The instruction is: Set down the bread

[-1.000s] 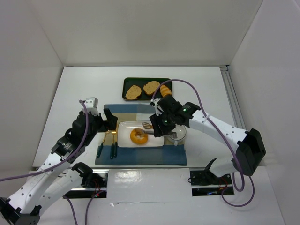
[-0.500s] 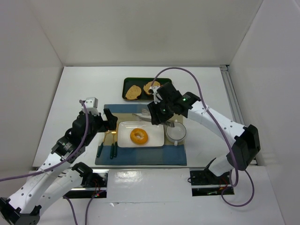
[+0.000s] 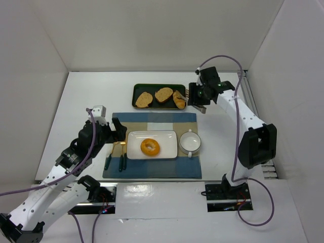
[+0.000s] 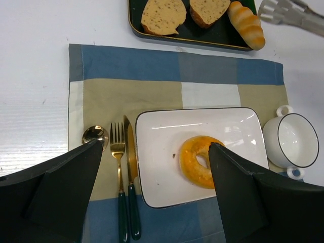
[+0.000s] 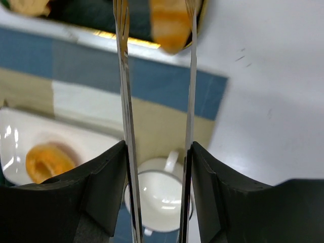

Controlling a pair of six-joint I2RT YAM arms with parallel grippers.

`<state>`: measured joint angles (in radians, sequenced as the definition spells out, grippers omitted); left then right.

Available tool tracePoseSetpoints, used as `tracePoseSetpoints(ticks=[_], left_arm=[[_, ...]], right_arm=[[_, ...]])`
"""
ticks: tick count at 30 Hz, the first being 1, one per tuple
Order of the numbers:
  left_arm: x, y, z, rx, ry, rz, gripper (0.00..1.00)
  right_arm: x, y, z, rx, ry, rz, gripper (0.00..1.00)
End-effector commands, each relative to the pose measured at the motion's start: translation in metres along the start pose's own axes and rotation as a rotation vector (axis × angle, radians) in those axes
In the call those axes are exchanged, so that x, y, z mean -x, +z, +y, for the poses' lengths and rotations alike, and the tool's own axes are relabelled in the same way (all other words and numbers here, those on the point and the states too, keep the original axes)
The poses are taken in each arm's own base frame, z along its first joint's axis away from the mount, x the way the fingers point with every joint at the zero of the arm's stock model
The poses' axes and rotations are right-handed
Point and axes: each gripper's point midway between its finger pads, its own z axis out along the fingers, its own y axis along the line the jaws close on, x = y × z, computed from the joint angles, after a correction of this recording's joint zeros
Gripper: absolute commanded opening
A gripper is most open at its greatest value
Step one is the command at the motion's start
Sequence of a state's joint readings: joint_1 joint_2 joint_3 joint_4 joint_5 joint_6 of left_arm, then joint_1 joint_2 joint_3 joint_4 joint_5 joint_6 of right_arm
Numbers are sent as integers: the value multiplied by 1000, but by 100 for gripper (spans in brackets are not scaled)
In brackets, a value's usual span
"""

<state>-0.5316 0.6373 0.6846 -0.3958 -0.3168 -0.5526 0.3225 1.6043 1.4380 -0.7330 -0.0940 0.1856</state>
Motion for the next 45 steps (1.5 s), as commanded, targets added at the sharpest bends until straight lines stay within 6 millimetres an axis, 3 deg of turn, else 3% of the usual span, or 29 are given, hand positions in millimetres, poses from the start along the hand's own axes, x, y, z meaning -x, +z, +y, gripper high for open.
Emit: tracePoseSetpoints(ticks=[1,7,8,12,16,21,26,30,39,45], left_arm=[[7,-2,-2,-11,-2,-24,100],[3,-1,-1,-7,-9,-16,100],[2,1,0,-3,-6,-8,100],[2,1,1,5,-6,-12,100],[2,6,0,7,-5,-10,100],[0,7,0,11,-2,0,100],[2,8,4,29,7,-10,100],[2,10,3,29,16,-9,100],[1,12,1,21,16,-5,100],[1,12,1,21,16,-5,100]], right_arm=[[52,8,-31,-35,70,-129,58],[66,37,-80,-122,165,-109,57],[70,44,-95,-167,192,-110,57],[71,68,-120,-238,214,-76,57],[54,89,-146,-343,220,22,56],[44,106,-157,-390,229,59,56],[29,108,-169,-415,246,99,56],[22,105,-167,-405,237,113,56],[-14,108,-164,-383,226,201,56],[-18,109,-163,-372,219,214,56]])
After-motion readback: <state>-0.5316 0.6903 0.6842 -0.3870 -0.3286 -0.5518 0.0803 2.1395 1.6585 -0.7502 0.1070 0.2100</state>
